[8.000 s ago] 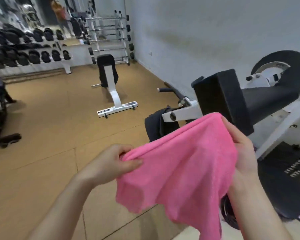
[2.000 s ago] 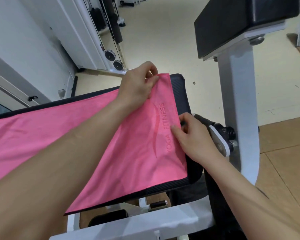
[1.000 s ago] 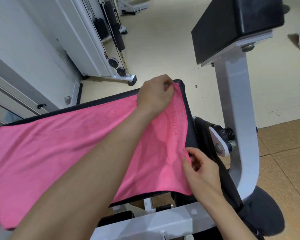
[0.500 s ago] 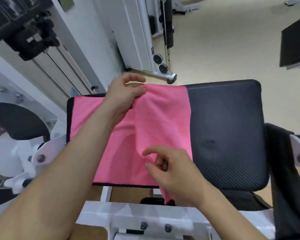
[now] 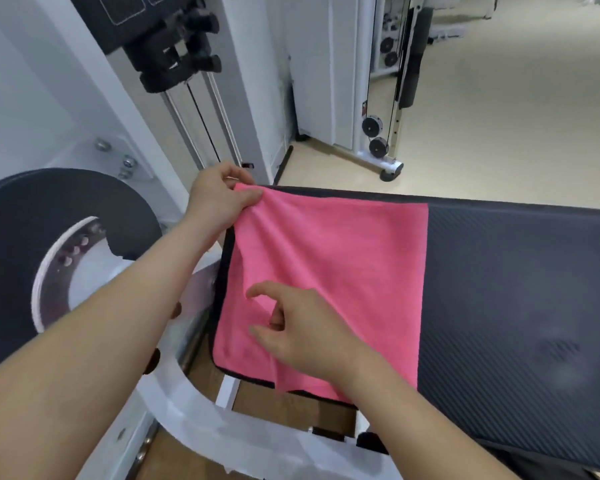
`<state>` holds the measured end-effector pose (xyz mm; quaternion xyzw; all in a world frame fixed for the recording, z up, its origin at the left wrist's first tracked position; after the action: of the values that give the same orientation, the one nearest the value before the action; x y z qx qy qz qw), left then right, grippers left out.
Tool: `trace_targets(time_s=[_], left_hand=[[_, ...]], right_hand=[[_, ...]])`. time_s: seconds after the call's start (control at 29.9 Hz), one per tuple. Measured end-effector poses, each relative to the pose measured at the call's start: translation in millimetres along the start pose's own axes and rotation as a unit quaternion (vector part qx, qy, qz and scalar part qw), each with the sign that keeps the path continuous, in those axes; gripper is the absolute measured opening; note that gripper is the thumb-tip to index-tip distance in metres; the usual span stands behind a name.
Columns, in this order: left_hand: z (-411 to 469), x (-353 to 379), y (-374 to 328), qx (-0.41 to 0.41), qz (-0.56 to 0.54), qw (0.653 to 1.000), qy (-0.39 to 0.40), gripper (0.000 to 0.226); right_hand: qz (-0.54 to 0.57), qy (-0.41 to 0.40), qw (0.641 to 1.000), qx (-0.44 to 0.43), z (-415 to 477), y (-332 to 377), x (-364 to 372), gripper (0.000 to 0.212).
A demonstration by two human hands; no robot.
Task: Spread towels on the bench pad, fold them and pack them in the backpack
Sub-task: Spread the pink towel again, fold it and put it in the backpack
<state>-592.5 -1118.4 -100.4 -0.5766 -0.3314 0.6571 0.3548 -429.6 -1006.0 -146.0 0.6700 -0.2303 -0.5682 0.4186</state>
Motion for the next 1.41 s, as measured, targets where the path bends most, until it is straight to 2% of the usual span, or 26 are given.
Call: trace_targets(time_s=[0.1, 0.23, 0.3, 0.4, 0.7, 0.8, 0.94, 1.04, 1.14, 1.2, 1.3, 1.41], left_hand=[[13, 3, 24, -0.007, 0.028, 1.000, 0.010, 0.021], [22, 6, 37, -0.007, 0.030, 0.999, 0.029, 0.018], [24, 4, 40, -0.006, 0.025, 0.998, 0.049, 0.017], [29, 2, 41, 0.008, 0.031, 0.997, 0.072, 0.018], [50, 4, 32, 0.106, 0.116, 0.983, 0.091, 0.017], [51, 6, 33, 0.132, 0.123, 0.978, 0.102, 0.031], [53, 10, 28, 0.161, 0.177, 0.962, 0.129, 0.015], [53, 11, 20, 0.182, 0.205, 0.951, 0.138, 0.017], [50, 9, 14, 0.178, 0.210, 0.952, 0.135, 0.022], [47, 5, 15, 0.154, 0.170, 0.966, 0.122, 0.024], [33, -6, 17, 0.111, 0.095, 0.981, 0.128, 0.024], [10, -21, 9, 0.091, 0.056, 0.986, 0.127, 0.015]], right_hand=[[-0.097, -0.022, 0.995, 0.017, 23, -6, -14, 0.045], [-0.232, -0.175, 0.957, -0.012, 48, -13, -72, 0.037], [-0.293, -0.206, 0.934, -0.009, 60, -22, -95, 0.041], [-0.356, -0.196, 0.914, 0.013, 77, -37, -115, 0.040], [-0.360, -0.131, 0.923, 0.034, 89, -54, -135, 0.017], [-0.385, -0.100, 0.916, 0.046, 86, -53, -143, 0.010], [-0.447, -0.019, 0.888, 0.105, 77, -59, -154, 0.025], [-0.486, 0.027, 0.861, 0.145, 65, -65, -162, 0.034], [-0.504, 0.033, 0.848, 0.162, 57, -71, -173, 0.034], [-0.518, 0.023, 0.840, 0.160, 51, -75, -180, 0.028], [-0.488, -0.017, 0.862, 0.139, 37, -79, -191, 0.010], [-0.411, -0.033, 0.900, 0.143, 19, -75, -203, 0.021]])
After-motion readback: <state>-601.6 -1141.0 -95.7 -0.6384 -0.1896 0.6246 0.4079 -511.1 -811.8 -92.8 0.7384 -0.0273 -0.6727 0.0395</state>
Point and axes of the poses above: each hand's wrist, its own z-axis towards the middle knuckle, its own x-axis out of the palm, y = z × x, the point moved 7 cm from there along z, towards the middle knuckle, and after that the axes turned 5 degrees about x, right-handed, at the moved point
